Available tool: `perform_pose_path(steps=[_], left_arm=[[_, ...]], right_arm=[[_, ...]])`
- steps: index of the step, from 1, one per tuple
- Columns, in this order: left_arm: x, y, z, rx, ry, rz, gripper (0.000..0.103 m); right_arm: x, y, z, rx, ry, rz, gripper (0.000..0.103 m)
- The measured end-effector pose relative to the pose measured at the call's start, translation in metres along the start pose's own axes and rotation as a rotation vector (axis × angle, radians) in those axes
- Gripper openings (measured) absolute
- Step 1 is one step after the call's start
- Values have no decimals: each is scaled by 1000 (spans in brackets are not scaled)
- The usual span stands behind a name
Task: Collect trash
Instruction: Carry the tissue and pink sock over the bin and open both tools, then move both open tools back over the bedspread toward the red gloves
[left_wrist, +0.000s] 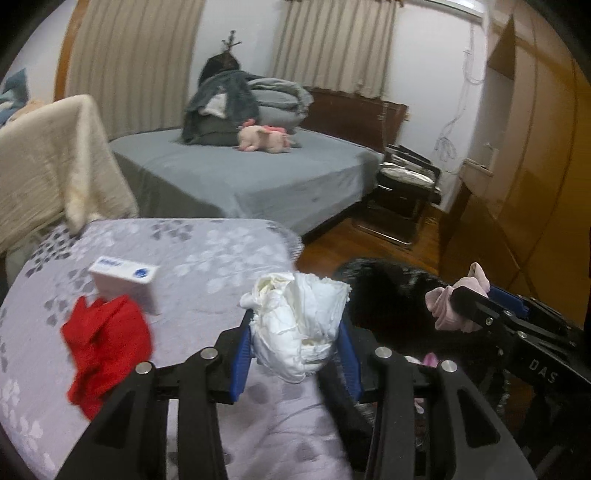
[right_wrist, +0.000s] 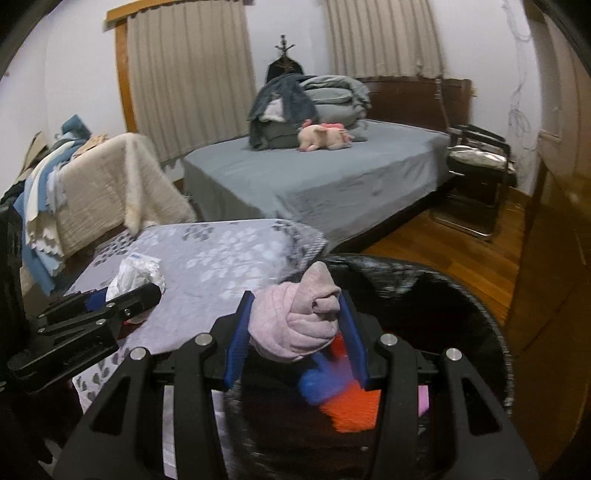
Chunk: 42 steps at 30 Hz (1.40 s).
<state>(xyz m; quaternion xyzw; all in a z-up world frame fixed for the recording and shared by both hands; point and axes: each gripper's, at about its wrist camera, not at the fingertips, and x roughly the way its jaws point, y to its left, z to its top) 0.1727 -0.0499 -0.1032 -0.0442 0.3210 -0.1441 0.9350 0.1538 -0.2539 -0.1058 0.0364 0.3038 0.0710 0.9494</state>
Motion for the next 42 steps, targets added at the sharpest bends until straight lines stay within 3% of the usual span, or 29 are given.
perform_pose_path(steps=[10,18,21,23,24,28,31,35,42], left_arm=[[31,-56,11,75,15,-111,41],[58,-89,10,112,44,-157,41],[68,-94,7,109,76,-196,46],[71,-94,5,104,87,-215,59],[71,-94,5,103,87,-215,61],[67,-87,4,96,77,-202,70],[60,-76,7,91,55,-171,80],[43,-54,10,78,15,-108,90],[8,4,5,33,-22,25,93]], right_arm=[[-12,-52,-8,49,-7,-104,44],[-15,-79,-14,76,-8,-158,45],[-14,-86,-17,85,-4,-178,48],[-14,-91,-20,94,-2,-193,52],[-13,-93,-20,96,-1,-196,55],[-14,-97,-22,104,-8,-213,68],[-17,-95,-21,115,-23,-226,90],[-20,-87,-17,123,-47,-221,94],[-13,-55,-9,97,-56,-169,96]])
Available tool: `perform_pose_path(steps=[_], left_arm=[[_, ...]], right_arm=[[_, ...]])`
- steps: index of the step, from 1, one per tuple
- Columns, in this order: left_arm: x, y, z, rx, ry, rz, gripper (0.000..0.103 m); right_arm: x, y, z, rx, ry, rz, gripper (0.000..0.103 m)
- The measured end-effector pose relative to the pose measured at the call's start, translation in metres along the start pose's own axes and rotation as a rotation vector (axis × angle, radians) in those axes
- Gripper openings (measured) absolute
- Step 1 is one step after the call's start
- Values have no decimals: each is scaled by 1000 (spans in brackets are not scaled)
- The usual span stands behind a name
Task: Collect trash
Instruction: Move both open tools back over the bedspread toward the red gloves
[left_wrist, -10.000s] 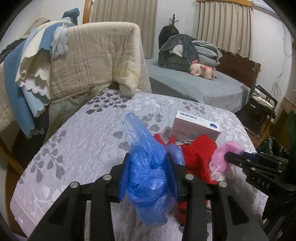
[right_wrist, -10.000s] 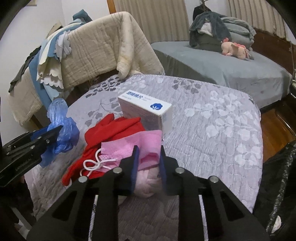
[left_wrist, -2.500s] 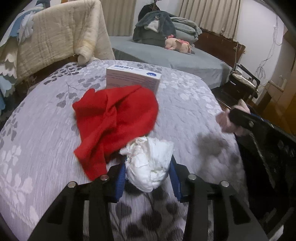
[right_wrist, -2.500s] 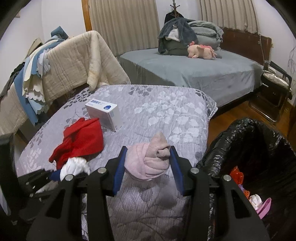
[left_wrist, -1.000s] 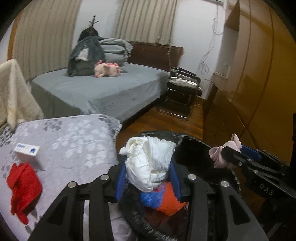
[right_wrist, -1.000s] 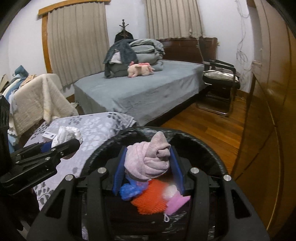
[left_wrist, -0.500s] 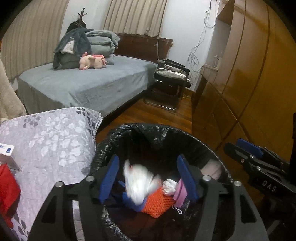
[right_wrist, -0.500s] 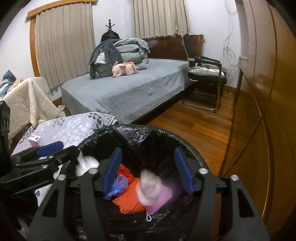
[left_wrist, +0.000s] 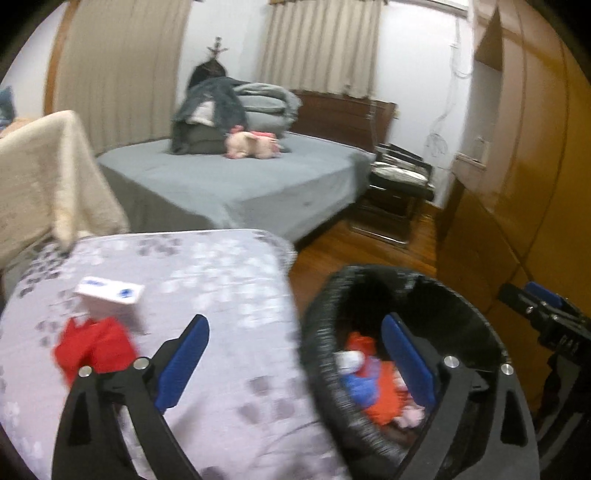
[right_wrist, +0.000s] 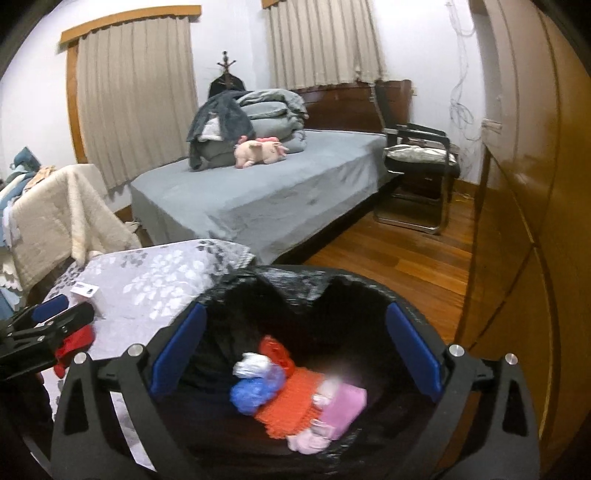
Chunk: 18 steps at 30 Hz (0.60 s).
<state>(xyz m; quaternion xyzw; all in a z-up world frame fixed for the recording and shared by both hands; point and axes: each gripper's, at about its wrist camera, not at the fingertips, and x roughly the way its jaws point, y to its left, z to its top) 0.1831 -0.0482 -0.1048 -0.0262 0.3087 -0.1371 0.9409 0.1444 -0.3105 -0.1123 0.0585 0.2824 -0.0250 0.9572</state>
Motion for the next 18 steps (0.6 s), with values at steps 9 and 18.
perform_pose_path(steps=[9,18], left_arm=[[-39,89,-15,-84,-28,202,93],[-56,151,-29,-142,-30,332,93]], right_arm=[[17,86,5,-85,12,147,96],[45,167,3,-162,44,265,96]])
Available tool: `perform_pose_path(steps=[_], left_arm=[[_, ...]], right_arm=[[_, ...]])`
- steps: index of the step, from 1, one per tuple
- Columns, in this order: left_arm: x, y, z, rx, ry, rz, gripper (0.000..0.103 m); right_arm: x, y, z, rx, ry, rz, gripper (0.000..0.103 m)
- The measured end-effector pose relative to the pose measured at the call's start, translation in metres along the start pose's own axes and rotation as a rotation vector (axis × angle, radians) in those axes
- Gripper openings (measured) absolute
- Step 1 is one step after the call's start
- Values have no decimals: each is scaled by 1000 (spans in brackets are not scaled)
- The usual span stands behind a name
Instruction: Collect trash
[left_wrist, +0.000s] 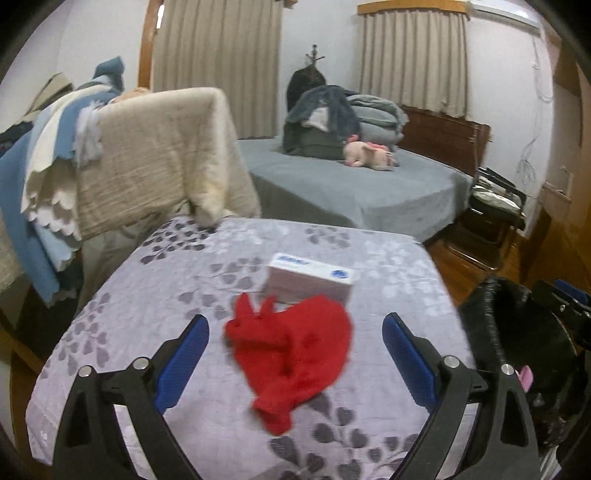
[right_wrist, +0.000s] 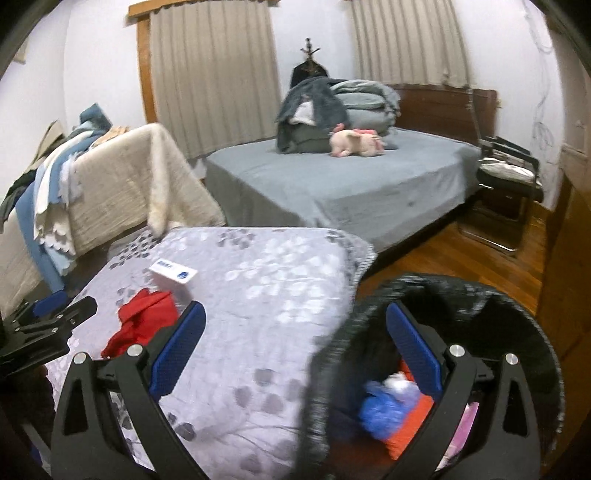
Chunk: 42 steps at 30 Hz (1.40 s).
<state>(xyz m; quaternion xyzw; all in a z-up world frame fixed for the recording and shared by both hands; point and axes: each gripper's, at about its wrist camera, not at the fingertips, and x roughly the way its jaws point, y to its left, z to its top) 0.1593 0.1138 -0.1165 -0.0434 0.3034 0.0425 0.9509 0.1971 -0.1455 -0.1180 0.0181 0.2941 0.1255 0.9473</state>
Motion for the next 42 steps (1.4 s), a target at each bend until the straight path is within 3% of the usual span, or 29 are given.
perform_pose_path(steps=[6,16,21,23,26,35,42], left_arm=[[19,16,-8,-27,33,9,90],[67,9,-22,-15,110,-14,65],[82,4,-27,-9,138,-30,39],[82,1,-26,0,126,-48,23],[83,0,-24,-6,122,-69,14],[55,15,-4,-58,61,-100,11],[34,33,1,-84,34,-83,11]], right_arm=[[28,22,-3,-14,29,16,96],[57,28,-8,-23,70,10,96],[65,27,-10,-24,86,10,96],[67,27,-11,-24,92,12,96],[69,30,-12,-27,94,17,96],[69,38,-11,-37,92,31,96],[68,50,-12,-55,93,54,96]])
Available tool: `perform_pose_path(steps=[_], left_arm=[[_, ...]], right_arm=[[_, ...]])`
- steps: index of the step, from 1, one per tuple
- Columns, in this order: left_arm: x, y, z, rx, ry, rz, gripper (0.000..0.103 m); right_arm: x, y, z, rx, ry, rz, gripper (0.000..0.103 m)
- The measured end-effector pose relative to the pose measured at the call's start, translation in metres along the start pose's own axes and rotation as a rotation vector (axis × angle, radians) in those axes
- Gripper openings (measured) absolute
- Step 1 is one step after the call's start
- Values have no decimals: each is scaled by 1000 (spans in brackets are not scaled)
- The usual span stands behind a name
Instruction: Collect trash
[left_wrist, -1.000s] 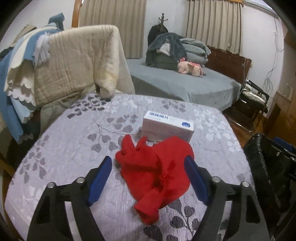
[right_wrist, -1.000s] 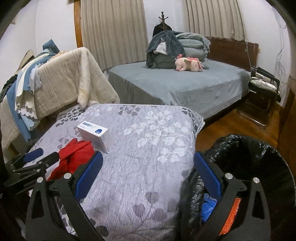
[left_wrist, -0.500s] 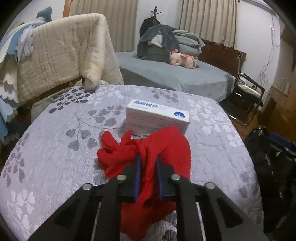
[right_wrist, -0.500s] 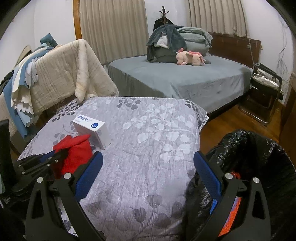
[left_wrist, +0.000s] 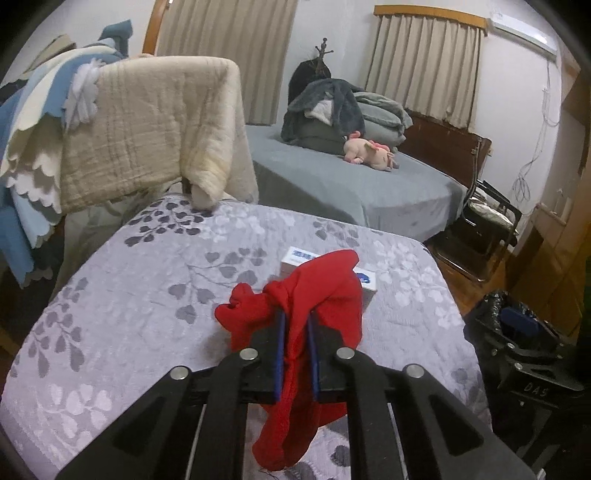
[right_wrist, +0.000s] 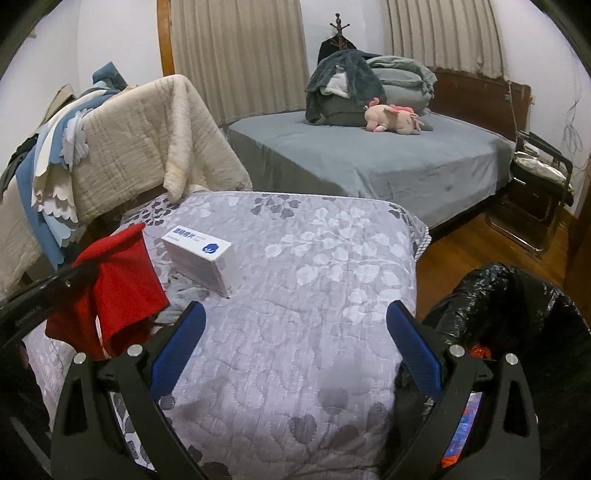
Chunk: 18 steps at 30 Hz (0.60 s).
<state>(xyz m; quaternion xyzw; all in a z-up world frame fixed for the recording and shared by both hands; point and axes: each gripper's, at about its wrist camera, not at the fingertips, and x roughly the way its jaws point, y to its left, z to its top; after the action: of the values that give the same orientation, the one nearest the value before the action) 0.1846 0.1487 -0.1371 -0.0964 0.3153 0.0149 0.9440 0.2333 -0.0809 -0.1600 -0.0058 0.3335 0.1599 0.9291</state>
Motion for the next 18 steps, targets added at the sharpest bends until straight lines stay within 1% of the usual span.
perform_pose_path(steps=[6,11,12,15,16,17,18], left_arm=[[7,17,-13,-11,44,41,11],[2,27,-19,-22,37,66,11],[1,32,-20,-27,38,75,12],[3,45,-24,-50,67,102,24],[3,48,-25,-53,71,109,34],[2,53,-27,-58,73,119,39],[2,56,-28,-60,73,127,39]], right_arm=[[4,7,-3,-13,15,10,96],[7,10,-5,-19,29,17,96],[8,12,-6,-21,32,20,96],[11,18,-7,-28,37,31,96],[11,21,-7,-33,39,36,96],[12,24,-8,-37,40,41,96],[13,26,-8,-40,42,46,96]])
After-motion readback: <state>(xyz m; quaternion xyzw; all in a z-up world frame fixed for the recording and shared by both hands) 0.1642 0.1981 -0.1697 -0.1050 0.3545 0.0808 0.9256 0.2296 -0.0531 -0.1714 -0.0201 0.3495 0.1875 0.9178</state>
